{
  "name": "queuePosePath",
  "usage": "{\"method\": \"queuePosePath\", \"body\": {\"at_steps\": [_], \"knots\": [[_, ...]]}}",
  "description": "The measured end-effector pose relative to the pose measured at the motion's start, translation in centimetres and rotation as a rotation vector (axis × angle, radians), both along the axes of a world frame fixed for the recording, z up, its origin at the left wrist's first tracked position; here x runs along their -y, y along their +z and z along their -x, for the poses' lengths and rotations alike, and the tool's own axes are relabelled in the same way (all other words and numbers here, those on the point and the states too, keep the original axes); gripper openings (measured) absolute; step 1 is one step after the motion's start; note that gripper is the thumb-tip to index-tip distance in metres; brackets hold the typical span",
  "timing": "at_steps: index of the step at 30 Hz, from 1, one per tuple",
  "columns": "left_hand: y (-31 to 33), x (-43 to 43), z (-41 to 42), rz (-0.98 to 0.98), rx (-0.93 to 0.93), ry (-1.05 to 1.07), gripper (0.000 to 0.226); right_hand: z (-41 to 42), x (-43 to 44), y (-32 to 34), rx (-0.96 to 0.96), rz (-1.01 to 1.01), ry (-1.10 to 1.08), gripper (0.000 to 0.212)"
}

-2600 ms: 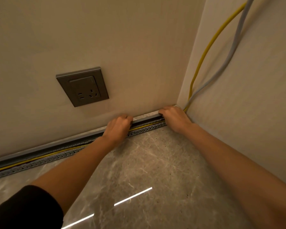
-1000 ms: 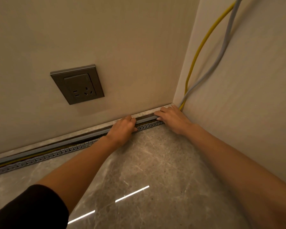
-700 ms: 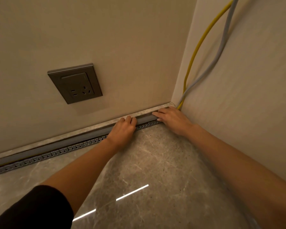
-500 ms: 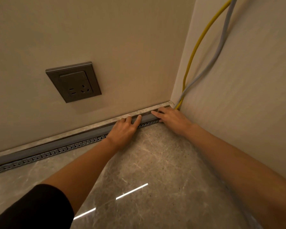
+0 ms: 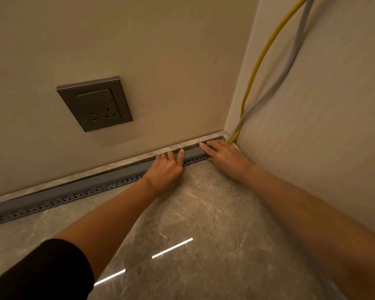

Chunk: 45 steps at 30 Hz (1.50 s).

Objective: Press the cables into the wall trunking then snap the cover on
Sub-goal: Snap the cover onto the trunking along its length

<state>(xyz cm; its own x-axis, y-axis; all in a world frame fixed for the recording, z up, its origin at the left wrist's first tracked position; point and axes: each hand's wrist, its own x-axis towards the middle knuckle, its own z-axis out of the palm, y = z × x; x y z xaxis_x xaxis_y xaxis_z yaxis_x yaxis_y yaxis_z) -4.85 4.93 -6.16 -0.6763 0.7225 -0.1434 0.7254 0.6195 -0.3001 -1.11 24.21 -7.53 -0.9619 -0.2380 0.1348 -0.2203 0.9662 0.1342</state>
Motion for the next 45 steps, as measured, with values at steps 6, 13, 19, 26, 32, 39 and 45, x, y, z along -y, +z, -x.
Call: {"method": "queuePosePath", "body": {"at_steps": [6,13,19,26,32,39,45], "knots": [[-0.5,-0.1,0.0,-0.036,-0.065,-0.061,0.051,0.2,0.4,-0.5,0.043,-0.056,-0.004,0.047],[-0.9,-0.2,-0.9,0.059,-0.262,-0.087,0.054,0.0,1.1,-1.2,0.008,-0.201,-0.047,0.052],[0.1,-1.1,-1.6,0.078,-0.142,-0.040,0.045,-0.5,0.2,0.4,0.036,-0.171,0.005,0.052],[0.1,-1.6,-1.5,0.187,-0.241,-0.107,0.041,0.1,-0.1,-0.5,0.061,-0.261,-0.064,0.052],[-3.1,-1.2,-1.0,0.284,-0.570,-0.095,0.082,-0.4,1.1,-0.7,-0.014,-0.300,-0.104,0.050],[0.3,-3.6,-1.9,0.249,-0.133,0.007,0.045,-1.6,1.9,1.2,-0.025,-0.250,-0.169,0.052],[2.7,-2.0,-0.7,-0.035,-0.114,-0.069,0.036,-0.5,1.4,2.1,0.137,-0.075,-0.167,0.048]]}}
